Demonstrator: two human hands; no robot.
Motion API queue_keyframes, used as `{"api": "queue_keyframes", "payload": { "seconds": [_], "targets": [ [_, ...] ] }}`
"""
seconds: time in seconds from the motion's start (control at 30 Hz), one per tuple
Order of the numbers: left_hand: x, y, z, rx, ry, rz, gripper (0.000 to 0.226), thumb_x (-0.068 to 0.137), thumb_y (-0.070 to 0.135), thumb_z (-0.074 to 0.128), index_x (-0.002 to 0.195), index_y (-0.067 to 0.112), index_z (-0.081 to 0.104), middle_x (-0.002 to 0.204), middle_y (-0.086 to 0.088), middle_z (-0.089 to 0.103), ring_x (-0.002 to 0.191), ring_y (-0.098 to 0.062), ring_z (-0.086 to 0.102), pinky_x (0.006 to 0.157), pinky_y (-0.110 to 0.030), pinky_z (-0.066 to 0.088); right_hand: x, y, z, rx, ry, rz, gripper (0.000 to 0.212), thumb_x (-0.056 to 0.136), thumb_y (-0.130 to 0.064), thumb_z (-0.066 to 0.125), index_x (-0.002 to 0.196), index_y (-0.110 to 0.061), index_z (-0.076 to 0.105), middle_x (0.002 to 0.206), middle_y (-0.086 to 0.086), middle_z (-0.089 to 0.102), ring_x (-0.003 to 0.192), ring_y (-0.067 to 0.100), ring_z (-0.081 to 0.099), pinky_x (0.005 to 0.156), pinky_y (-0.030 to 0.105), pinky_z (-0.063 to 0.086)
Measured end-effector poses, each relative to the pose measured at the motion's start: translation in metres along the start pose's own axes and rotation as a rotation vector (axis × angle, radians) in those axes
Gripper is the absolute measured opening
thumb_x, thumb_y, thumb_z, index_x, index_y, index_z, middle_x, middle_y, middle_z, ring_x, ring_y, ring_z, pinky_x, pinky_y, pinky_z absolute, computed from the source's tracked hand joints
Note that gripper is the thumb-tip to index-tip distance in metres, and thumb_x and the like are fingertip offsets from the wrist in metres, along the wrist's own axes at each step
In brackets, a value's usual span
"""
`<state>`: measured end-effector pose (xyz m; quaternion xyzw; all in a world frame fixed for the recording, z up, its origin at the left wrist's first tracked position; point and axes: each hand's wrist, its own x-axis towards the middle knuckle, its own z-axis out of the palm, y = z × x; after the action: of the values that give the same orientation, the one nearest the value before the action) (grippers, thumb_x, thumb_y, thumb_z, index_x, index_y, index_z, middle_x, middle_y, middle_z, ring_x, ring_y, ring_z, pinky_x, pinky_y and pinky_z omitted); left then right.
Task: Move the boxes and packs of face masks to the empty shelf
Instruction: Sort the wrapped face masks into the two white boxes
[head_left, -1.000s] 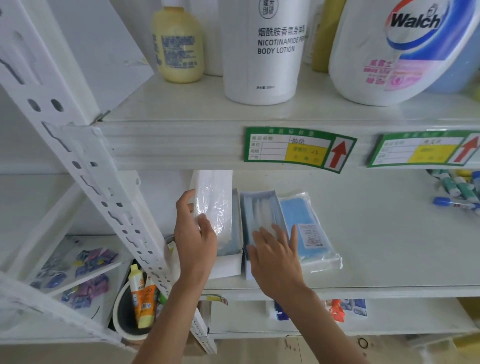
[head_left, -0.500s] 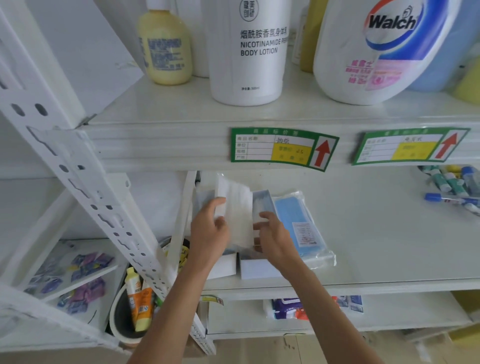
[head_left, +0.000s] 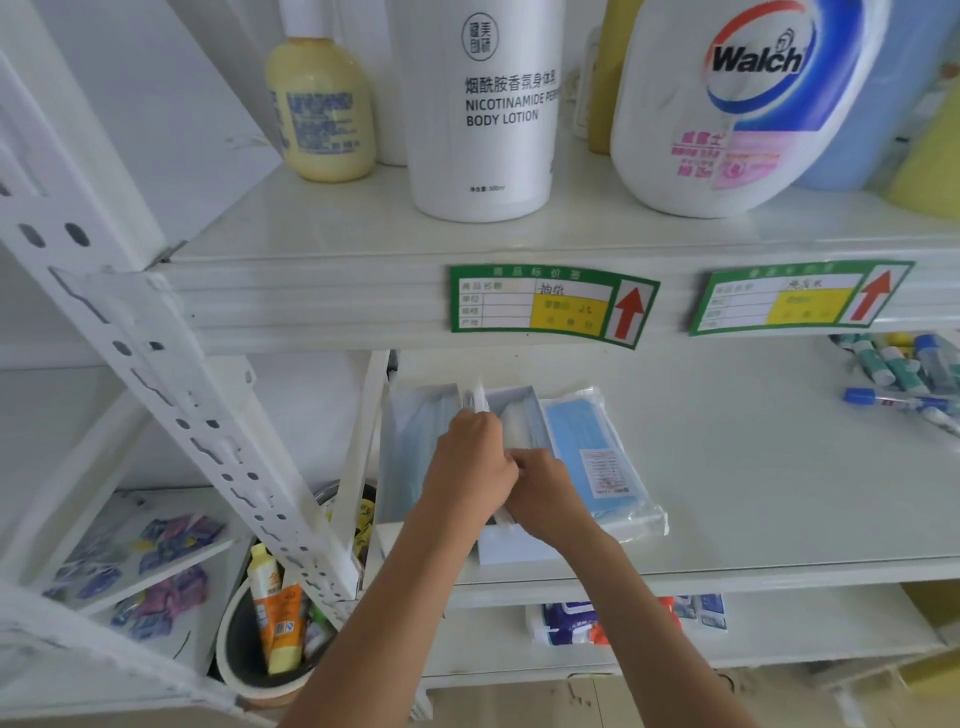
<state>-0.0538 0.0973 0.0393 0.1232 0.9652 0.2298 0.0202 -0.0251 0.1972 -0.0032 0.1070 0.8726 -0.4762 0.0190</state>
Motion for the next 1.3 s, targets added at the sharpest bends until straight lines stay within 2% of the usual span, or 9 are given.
{"api": "queue_keyframes", "payload": {
  "seconds": [0.07, 0.13, 0.23, 0.3, 0.5, 0.67, 0.83, 1.07, 1.3],
  "targets": [
    [0.003, 0.003, 0.007, 0.029, 0.014, -0.006, 0.003, 0.094, 0.005, 0.056, 0.095, 0.004, 0.054, 0.103, -0.014, 0.053, 0.098, -0.037, 0.064, 0.073, -0.039, 0.051, -0.008, 0.000, -0.001, 0.015, 0.125, -0.070, 0.036, 0.080, 0.003, 0.049, 0.061, -0.024, 0.062, 0.051, -0.015, 0.053, 0.047, 0.004, 0.042, 0.047, 0.009, 0.033],
    [0.004, 0.004, 0.016, 0.057, 0.036, -0.024, 0.024, 0.097, 0.007, 0.056, 0.120, 0.002, 0.053, 0.118, -0.016, 0.057, 0.102, -0.036, 0.066, 0.082, -0.042, 0.056, -0.017, 0.004, -0.002, -0.086, 0.220, -0.198, 0.029, 0.077, 0.009, 0.051, 0.070, -0.014, 0.067, 0.061, -0.007, 0.059, 0.052, 0.005, 0.047, 0.053, 0.013, 0.038],
    [-0.001, 0.001, 0.030, 0.044, -0.002, 0.010, 0.067, 0.096, 0.010, 0.053, 0.155, 0.009, 0.021, 0.128, -0.015, 0.053, 0.102, -0.035, 0.065, 0.077, -0.040, 0.050, -0.027, 0.016, -0.003, -0.233, 0.304, -0.315, 0.023, 0.074, 0.012, 0.053, 0.076, -0.006, 0.067, 0.071, 0.005, 0.062, 0.062, 0.023, 0.054, 0.058, 0.036, 0.047],
    [-0.006, -0.005, 0.038, 0.075, -0.048, 0.091, 0.084, 0.097, 0.018, 0.053, 0.160, 0.019, -0.002, 0.129, -0.014, 0.052, 0.099, -0.032, 0.064, 0.072, -0.038, 0.047, -0.030, 0.024, -0.007, -0.206, 0.361, -0.314, 0.023, 0.081, 0.009, 0.054, 0.079, -0.009, 0.069, 0.075, 0.003, 0.065, 0.067, 0.020, 0.059, 0.062, 0.032, 0.048],
    [-0.016, -0.007, 0.055, 0.152, -0.088, 0.210, 0.086, 0.102, 0.041, 0.045, 0.160, 0.012, -0.011, 0.147, -0.011, 0.042, 0.123, -0.031, 0.052, 0.098, -0.043, 0.048, -0.029, 0.027, -0.011, -0.024, 0.484, -0.300, 0.020, 0.097, -0.007, 0.054, 0.094, -0.021, 0.068, 0.091, -0.012, 0.066, 0.084, 0.004, 0.061, 0.069, 0.013, 0.045],
    [-0.017, -0.007, 0.064, 0.348, -0.106, 0.219, 0.076, 0.099, 0.035, 0.046, 0.159, 0.006, 0.009, 0.153, -0.013, 0.033, 0.132, -0.032, 0.042, 0.114, -0.042, 0.032, -0.020, 0.022, -0.007, -0.047, 0.296, -0.391, 0.023, 0.103, -0.019, 0.049, 0.109, -0.025, 0.070, 0.112, -0.012, 0.063, 0.108, 0.006, 0.055, 0.094, 0.018, 0.042],
    [-0.022, -0.020, 0.045, -0.128, -0.149, 0.343, 0.053, 0.099, 0.028, 0.046, 0.150, 0.020, 0.034, 0.149, -0.002, 0.040, 0.130, -0.022, 0.048, 0.111, -0.036, 0.041, -0.019, 0.024, -0.013, 0.112, 0.184, -0.437, 0.030, 0.105, -0.027, 0.040, 0.113, -0.025, 0.069, 0.116, -0.014, 0.060, 0.113, 0.011, 0.059, 0.095, 0.022, 0.045],
    [-0.037, -0.064, 0.040, 0.095, 0.143, 0.365, 0.023, 0.097, 0.020, 0.055, 0.114, 0.014, 0.070, 0.119, 0.001, 0.067, 0.116, -0.019, 0.059, 0.108, -0.035, 0.041, -0.009, 0.034, -0.006, -0.563, 0.130, -0.407, 0.031, 0.102, -0.028, 0.048, 0.124, -0.017, 0.065, 0.127, -0.002, 0.061, 0.118, 0.020, 0.048, 0.099, 0.033, 0.038],
    [-0.036, -0.066, 0.039, 0.029, 0.162, 0.322, 0.023, 0.099, 0.026, 0.056, 0.115, 0.015, 0.067, 0.118, 0.003, 0.068, 0.116, -0.016, 0.059, 0.107, -0.030, 0.041, -0.003, 0.025, 0.002, -0.705, 0.180, -0.320, 0.047, 0.100, -0.055, 0.035, 0.128, -0.023, 0.055, 0.120, -0.002, 0.064, 0.111, 0.023, 0.050, 0.094, 0.037, 0.040]
  ]
}}
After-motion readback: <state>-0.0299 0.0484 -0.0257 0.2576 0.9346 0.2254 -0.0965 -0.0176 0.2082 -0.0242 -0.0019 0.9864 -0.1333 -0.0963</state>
